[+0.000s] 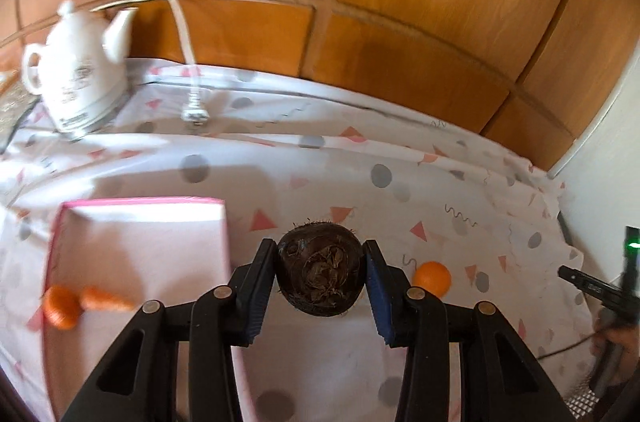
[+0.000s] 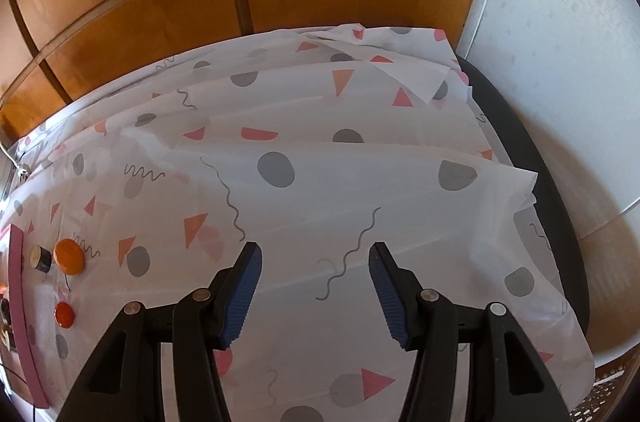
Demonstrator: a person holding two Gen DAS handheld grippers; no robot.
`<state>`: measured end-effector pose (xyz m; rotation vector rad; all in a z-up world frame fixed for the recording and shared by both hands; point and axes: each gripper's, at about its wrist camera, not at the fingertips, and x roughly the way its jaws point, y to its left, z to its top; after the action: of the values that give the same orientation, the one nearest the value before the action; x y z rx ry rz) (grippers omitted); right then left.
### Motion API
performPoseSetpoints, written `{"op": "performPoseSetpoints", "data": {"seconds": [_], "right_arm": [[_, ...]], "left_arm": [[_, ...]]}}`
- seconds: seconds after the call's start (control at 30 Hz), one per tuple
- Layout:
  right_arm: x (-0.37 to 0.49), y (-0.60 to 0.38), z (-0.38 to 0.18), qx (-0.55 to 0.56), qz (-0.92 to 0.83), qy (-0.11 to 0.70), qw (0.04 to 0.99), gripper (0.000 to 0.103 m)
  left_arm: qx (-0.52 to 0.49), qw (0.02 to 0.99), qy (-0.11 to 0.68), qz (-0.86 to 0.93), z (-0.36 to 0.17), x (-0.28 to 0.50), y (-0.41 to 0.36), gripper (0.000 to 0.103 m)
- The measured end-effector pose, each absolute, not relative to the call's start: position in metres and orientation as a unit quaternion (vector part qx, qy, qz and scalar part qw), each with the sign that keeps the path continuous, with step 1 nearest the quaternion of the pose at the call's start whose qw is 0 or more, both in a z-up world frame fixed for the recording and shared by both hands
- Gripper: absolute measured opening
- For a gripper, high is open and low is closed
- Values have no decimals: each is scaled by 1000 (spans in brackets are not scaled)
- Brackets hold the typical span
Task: Organize fruits
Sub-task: 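Carry the second dark fruit with the left tool into the tray, release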
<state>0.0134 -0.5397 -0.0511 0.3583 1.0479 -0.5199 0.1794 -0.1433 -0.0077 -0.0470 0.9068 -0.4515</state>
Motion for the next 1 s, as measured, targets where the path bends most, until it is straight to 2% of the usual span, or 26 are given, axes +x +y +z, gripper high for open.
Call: {"op": "performPoseSetpoints", "data": {"seconds": [0.2, 0.53, 1.0], "right_arm": [[17, -534, -53, 150, -243, 498, 819, 57], [20, -523, -56, 117, -246, 508, 817, 57], [21, -518, -58, 103, -255, 510, 815, 57]], "left_arm": [[-64, 885, 425, -181, 6, 149, -79, 44], [-123, 883, 440, -108, -19, 101, 19, 44], [-111, 870, 474, -76, -71, 60, 43, 44]]}}
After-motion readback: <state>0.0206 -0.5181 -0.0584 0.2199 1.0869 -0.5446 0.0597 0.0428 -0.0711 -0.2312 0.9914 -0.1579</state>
